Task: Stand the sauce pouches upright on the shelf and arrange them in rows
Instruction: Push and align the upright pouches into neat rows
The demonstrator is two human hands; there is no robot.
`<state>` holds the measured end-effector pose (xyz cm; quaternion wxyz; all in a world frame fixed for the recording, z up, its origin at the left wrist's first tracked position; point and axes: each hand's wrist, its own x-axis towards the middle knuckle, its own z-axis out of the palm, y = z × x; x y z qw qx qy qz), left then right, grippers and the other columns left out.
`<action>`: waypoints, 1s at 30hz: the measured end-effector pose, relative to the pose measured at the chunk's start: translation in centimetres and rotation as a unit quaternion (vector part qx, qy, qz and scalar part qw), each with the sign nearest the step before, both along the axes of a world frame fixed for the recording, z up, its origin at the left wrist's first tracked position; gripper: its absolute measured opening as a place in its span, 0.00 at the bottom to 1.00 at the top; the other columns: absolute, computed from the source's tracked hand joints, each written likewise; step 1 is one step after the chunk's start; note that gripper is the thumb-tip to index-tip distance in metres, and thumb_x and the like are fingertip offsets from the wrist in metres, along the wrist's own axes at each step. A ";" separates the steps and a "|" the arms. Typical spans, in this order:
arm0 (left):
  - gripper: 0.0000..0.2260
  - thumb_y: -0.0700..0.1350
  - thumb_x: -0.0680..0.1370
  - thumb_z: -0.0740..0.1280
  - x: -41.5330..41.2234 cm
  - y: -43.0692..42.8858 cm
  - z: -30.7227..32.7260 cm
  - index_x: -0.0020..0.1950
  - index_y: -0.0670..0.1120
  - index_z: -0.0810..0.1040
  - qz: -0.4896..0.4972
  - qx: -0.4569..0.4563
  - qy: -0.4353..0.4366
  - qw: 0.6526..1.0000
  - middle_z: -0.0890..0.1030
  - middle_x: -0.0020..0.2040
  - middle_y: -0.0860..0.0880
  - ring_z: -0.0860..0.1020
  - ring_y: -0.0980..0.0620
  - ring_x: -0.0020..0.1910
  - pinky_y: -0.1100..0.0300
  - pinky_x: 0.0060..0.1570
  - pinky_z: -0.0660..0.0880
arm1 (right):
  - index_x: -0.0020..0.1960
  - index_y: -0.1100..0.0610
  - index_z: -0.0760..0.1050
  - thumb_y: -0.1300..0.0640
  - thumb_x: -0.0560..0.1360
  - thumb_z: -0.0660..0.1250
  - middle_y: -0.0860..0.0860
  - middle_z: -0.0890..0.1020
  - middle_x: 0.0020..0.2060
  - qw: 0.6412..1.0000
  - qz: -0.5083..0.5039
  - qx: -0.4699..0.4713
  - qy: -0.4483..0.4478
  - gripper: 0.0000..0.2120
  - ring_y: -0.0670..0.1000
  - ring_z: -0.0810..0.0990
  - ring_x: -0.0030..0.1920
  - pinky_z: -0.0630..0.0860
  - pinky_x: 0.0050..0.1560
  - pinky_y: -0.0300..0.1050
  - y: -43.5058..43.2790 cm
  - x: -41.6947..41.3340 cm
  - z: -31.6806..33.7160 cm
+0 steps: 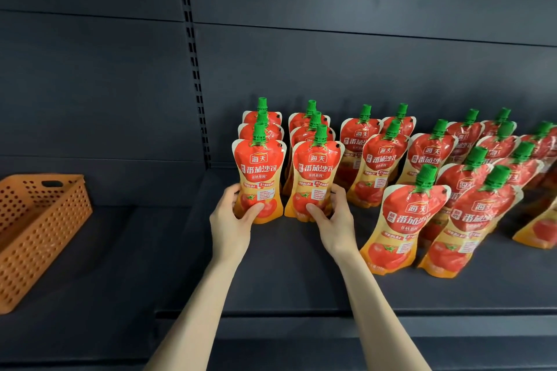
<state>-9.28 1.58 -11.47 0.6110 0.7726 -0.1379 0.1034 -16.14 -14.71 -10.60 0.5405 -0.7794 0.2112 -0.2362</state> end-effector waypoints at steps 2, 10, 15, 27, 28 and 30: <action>0.20 0.44 0.71 0.73 0.0 0.0 0.0 0.61 0.47 0.73 0.001 0.005 -0.002 1.000 0.79 0.52 0.53 0.77 0.57 0.50 0.79 0.41 0.69 | 0.66 0.53 0.63 0.57 0.75 0.67 0.53 0.75 0.62 1.000 0.000 -0.002 0.003 0.22 0.52 0.73 0.64 0.73 0.64 0.53 0.0 0.1 -0.2; 0.21 0.45 0.72 0.73 0.1 -0.1 -0.1 0.62 0.46 0.72 0.002 0.020 -0.005 1.000 0.79 0.56 0.49 0.77 0.53 0.54 0.73 0.44 0.68 | 0.67 0.52 0.63 0.57 0.75 0.67 0.53 0.74 0.63 1.000 -0.004 -0.001 0.008 0.23 0.52 0.72 0.65 0.72 0.65 0.55 0.0 0.3 -0.4; 0.22 0.46 0.71 0.73 0.1 -0.1 -0.2 0.63 0.46 0.71 0.008 0.029 0.003 1.000 0.78 0.58 0.49 0.76 0.51 0.56 0.73 0.45 0.68 | 0.67 0.52 0.63 0.56 0.75 0.68 0.53 0.73 0.63 1.000 -0.018 -0.011 0.012 0.23 0.53 0.70 0.66 0.70 0.66 0.54 0.0 0.3 -0.5; 0.14 0.45 0.73 0.70 -4.0 2.3 1.2 0.58 0.46 0.76 0.042 0.061 -0.071 0.995 0.79 0.54 0.51 0.76 0.55 0.55 0.59 0.54 0.73 | 0.64 0.52 0.68 0.58 0.75 0.67 0.48 0.74 0.60 0.991 -0.027 -0.099 -0.081 0.19 0.46 0.72 0.63 0.64 0.57 0.23 3.3 -3.8 0.6; 0.12 0.44 0.74 0.70 -4.6 2.6 1.6 0.56 0.46 0.77 0.030 0.058 -0.080 0.995 0.80 0.51 0.52 0.77 0.58 0.52 0.61 0.53 0.74 | 0.62 0.50 0.70 0.59 0.75 0.67 0.47 0.76 0.58 0.990 -0.017 -0.105 -0.093 0.16 0.44 0.73 0.60 0.65 0.56 0.22 3.6 -4.4 0.9; 0.10 0.43 0.74 0.69 -5.7 3.0 2.7 0.55 0.46 0.78 0.007 0.067 -0.103 0.992 0.82 0.47 0.54 0.79 0.60 0.48 0.67 0.50 0.75 | 0.58 0.48 0.72 0.59 0.76 0.66 0.45 0.79 0.55 0.989 0.002 -0.105 -0.106 0.13 0.41 0.75 0.57 0.68 0.56 0.25 4.1 -5.9 1.9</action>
